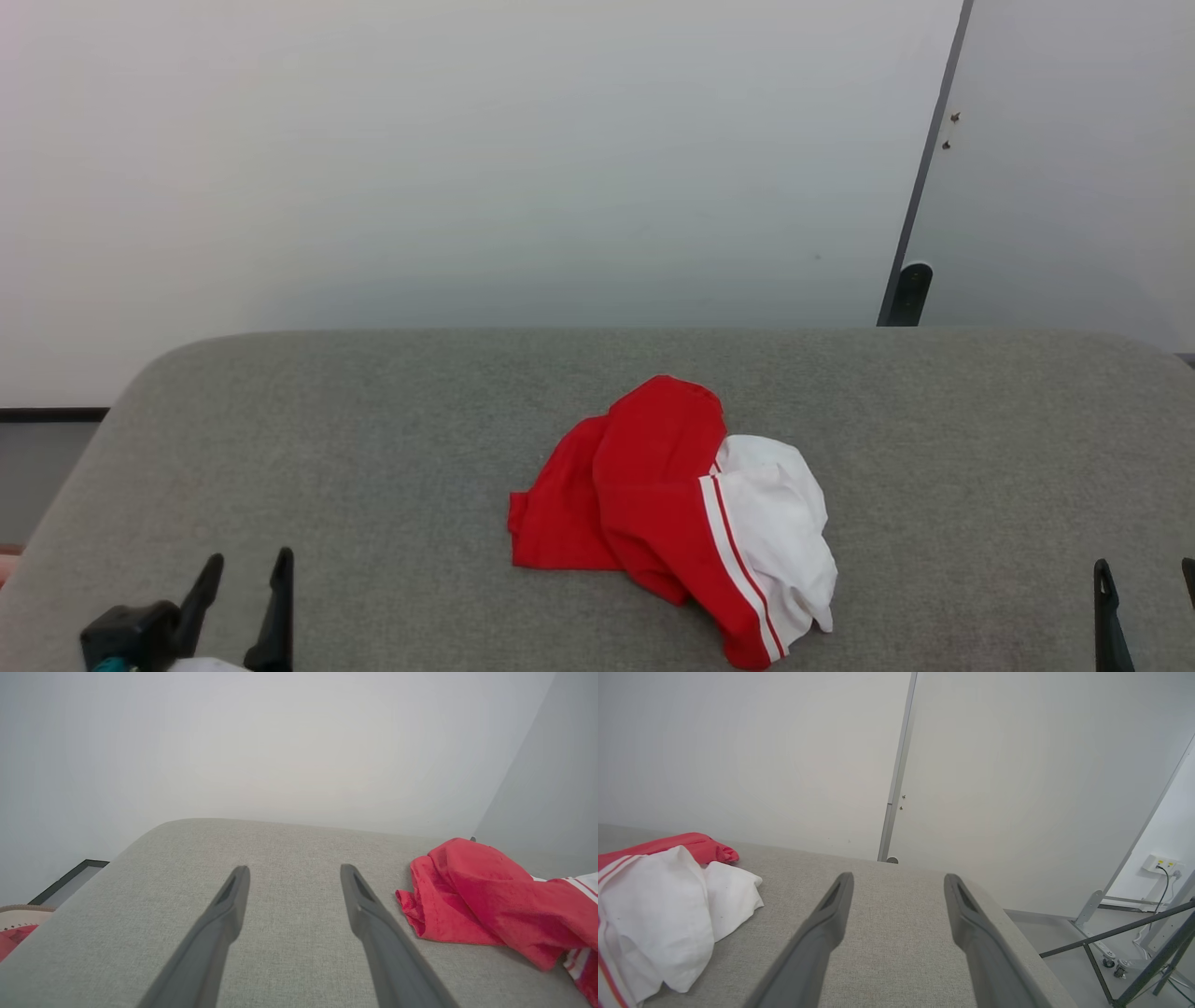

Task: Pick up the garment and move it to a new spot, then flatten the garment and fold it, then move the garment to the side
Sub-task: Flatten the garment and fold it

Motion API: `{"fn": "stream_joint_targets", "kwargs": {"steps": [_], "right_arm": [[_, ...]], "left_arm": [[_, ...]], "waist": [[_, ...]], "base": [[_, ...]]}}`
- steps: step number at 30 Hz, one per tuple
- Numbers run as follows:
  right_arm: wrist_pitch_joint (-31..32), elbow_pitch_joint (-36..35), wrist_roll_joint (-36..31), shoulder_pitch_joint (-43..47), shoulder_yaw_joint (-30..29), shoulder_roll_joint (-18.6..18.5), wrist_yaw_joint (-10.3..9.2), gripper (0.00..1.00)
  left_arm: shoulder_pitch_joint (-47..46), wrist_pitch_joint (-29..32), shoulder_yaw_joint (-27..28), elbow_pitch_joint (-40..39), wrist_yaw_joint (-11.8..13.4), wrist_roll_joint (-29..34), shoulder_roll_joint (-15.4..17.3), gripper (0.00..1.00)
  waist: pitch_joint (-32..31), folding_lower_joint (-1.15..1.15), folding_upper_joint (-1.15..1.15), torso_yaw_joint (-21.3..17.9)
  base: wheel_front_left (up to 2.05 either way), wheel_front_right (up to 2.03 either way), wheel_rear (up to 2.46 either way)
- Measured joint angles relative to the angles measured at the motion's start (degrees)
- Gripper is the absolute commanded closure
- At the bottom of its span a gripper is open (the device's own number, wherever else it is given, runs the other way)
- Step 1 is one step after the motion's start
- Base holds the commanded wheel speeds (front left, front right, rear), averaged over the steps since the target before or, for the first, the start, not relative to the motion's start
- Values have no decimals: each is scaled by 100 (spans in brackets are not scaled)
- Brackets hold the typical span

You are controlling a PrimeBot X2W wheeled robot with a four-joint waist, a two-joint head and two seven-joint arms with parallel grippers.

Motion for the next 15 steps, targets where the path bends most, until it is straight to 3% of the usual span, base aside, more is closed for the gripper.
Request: {"fn": "stream_joint_targets", "kwargs": {"steps": [9, 15], "right_arm": [[0, 37, -7, -82, -192, -111, 0, 0], [44, -60, -12, -78, -64, -63, 0, 0]], "left_arm": [[-250, 411, -238, -372, -137, -48, -14, 0], [-670, 1136, -458, -700, -434, -328, 9, 0]], "waist": [[80, 0, 0, -265], [172, 0, 0, -609]], "base": [[0, 0, 0], [0, 0, 0]]}}
